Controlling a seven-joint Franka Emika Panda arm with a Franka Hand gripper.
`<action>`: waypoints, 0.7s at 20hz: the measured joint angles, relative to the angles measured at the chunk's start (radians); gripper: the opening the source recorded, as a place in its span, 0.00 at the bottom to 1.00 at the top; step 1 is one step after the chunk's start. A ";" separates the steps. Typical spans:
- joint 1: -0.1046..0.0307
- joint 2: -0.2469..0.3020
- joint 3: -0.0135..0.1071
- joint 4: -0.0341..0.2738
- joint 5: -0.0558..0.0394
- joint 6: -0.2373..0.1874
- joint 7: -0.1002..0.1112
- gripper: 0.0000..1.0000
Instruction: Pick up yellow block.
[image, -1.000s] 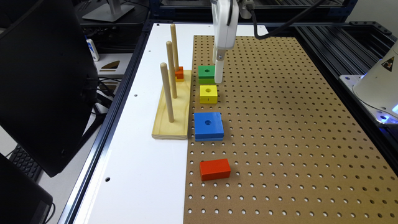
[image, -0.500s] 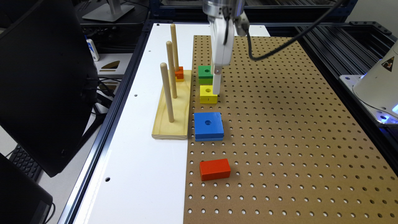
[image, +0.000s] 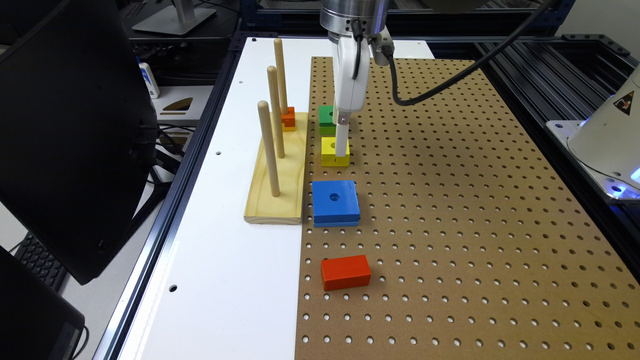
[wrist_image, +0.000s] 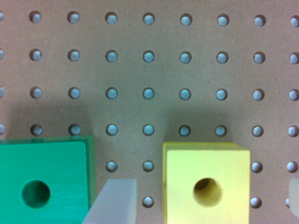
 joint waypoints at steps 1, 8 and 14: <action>0.000 0.002 0.000 0.000 0.0000 0.000 0.000 1.00; 0.000 0.061 0.000 0.003 0.0000 0.047 0.000 1.00; 0.000 0.066 0.000 0.010 0.0000 0.048 0.000 1.00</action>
